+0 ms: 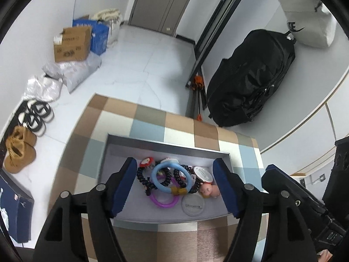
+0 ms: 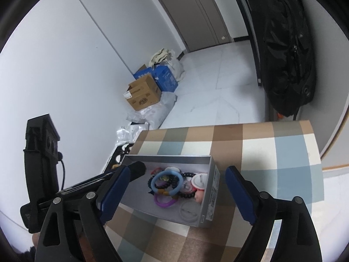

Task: Organize jewelry

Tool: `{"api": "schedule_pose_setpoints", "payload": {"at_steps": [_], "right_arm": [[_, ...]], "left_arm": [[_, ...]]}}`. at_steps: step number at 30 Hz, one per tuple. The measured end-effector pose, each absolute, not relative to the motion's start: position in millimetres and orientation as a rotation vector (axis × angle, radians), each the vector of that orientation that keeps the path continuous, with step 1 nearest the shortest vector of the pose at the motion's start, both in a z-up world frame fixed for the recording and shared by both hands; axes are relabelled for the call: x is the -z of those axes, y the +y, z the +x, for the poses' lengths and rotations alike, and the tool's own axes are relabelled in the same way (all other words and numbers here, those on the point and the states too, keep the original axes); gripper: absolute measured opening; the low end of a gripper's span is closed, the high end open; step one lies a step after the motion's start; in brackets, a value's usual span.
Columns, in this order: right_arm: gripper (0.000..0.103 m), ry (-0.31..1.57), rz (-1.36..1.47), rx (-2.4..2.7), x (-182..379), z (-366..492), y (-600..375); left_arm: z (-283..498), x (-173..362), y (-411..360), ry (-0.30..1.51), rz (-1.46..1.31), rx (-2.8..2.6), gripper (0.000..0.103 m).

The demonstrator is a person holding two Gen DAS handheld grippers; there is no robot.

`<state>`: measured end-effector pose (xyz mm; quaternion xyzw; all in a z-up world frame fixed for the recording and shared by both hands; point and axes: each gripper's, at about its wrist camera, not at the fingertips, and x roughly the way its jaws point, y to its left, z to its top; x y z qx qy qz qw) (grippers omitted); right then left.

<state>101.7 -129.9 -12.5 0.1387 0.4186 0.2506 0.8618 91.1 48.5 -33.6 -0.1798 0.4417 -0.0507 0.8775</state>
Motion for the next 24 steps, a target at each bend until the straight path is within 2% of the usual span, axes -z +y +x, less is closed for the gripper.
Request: {"api": "schedule_pose_setpoints", "payload": {"at_steps": [4, 8, 15, 24], "right_arm": [[0.097, 0.822, 0.291, -0.517, 4, 92, -135], [0.103, 0.743, 0.254, -0.514, -7, 76, -136], [0.103, 0.619, 0.176, -0.536, -22, 40, -132], [0.103, 0.59, 0.137, -0.505, -19, 3, -136]], "left_arm": [[78, 24, 47, 0.866, -0.33, 0.088, 0.069], [58, 9, 46, 0.754, -0.276, 0.041, 0.085], [31, 0, 47, 0.642, -0.227, 0.007, 0.086], [5, 3, 45, 0.607, -0.182, -0.045, 0.086]]}}
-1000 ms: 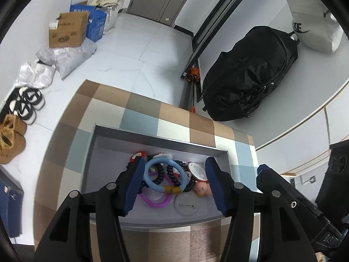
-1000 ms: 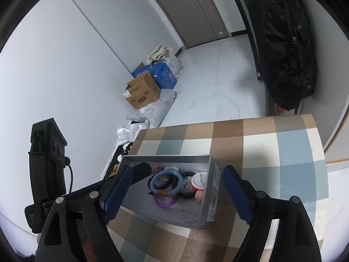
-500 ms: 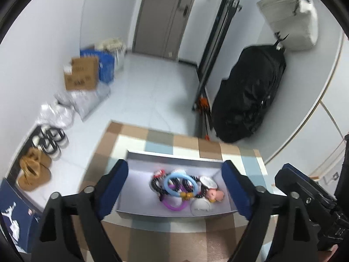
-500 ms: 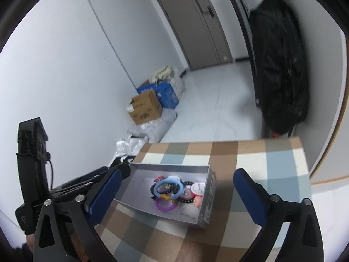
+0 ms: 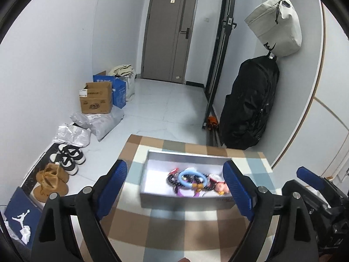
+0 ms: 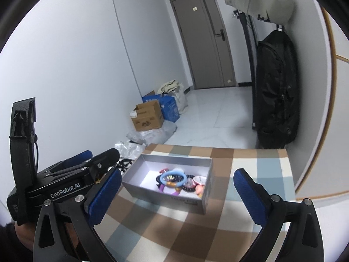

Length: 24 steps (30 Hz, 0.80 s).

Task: Organize jewelry

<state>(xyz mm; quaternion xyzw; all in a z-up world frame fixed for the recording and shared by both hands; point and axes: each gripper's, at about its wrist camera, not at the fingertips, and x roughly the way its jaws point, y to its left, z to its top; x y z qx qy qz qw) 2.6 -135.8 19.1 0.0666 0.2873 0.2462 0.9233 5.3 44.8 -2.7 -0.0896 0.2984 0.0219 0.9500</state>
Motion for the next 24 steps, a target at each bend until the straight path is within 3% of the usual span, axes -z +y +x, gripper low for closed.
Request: {"api": "schedule_pose_setpoints", "payload": {"at_steps": [24], "right_arm": [[0.103, 0.621, 0.178, -0.444, -1, -18, -149]], "left_arm": [[-24, 7, 34, 0.608, -0.128, -0.038, 0.086]]}}
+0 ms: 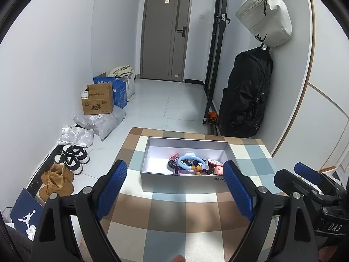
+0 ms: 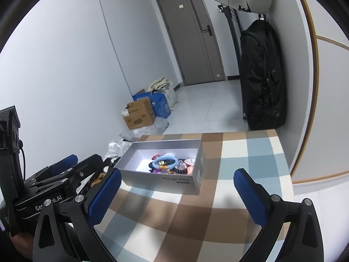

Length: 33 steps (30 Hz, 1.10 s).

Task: Organize jewelry

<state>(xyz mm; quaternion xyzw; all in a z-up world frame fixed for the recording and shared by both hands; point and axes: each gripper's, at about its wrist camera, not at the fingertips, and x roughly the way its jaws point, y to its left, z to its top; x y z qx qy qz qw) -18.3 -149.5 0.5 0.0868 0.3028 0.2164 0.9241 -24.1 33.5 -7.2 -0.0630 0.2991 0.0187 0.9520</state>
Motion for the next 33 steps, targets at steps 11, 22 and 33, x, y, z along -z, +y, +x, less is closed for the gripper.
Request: {"api": "schedule_pose_setpoints", "payload": {"at_steps": [11, 22, 33], "right_arm": [[0.103, 0.625, 0.166, -0.452, 0.5, -16.8, -147.8], [0.103, 0.623, 0.163, -0.45, 0.4, -17.7, -147.9], [0.103, 0.629, 0.151, -0.454, 1.3, -18.5, -146.0]], "left_arm": [[-20.7, 12.8, 32.5, 0.647, -0.145, -0.026, 0.086], [-22.7, 10.4, 34.0, 0.64, -0.143, -0.044, 0.087], [-21.2, 9.8, 36.6, 0.639, -0.156, -0.036, 0.086]]}}
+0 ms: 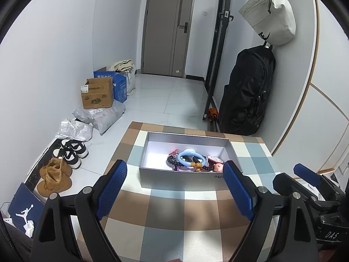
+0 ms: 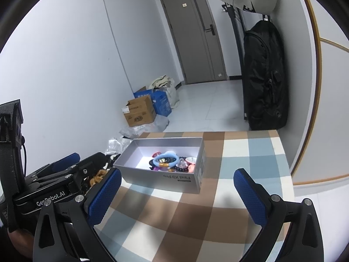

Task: Organize jewelry

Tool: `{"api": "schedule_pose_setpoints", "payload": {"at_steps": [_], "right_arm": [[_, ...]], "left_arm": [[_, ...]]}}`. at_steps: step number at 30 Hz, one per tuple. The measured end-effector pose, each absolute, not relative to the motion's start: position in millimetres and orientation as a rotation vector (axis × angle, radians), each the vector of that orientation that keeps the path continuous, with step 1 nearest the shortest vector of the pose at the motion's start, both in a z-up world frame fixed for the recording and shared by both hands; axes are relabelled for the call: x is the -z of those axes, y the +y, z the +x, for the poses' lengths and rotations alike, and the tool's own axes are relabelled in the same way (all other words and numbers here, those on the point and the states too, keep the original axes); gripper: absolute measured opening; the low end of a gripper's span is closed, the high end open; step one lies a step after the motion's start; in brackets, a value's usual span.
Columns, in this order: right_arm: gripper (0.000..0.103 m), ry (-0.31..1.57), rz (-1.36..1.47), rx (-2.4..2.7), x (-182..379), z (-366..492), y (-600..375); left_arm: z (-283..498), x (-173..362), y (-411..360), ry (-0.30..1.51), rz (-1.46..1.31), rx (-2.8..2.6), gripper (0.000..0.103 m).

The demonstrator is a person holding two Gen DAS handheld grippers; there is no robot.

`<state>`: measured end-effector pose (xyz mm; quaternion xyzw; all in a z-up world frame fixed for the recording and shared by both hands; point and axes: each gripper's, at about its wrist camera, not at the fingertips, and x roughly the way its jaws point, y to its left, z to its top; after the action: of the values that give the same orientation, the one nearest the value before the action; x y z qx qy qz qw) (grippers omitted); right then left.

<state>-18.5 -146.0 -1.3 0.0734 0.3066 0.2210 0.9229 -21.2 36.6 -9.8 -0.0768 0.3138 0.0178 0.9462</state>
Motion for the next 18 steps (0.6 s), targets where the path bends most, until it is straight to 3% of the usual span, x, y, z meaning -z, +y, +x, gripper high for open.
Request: {"api": "schedule_pose_setpoints", "payload": {"at_steps": [18], "right_arm": [[0.103, 0.636, 0.15, -0.45, 1.8, -17.7, -144.9]], "left_arm": [[-21.7, 7.8, 34.2, 0.634, -0.149, -0.021, 0.086]]}}
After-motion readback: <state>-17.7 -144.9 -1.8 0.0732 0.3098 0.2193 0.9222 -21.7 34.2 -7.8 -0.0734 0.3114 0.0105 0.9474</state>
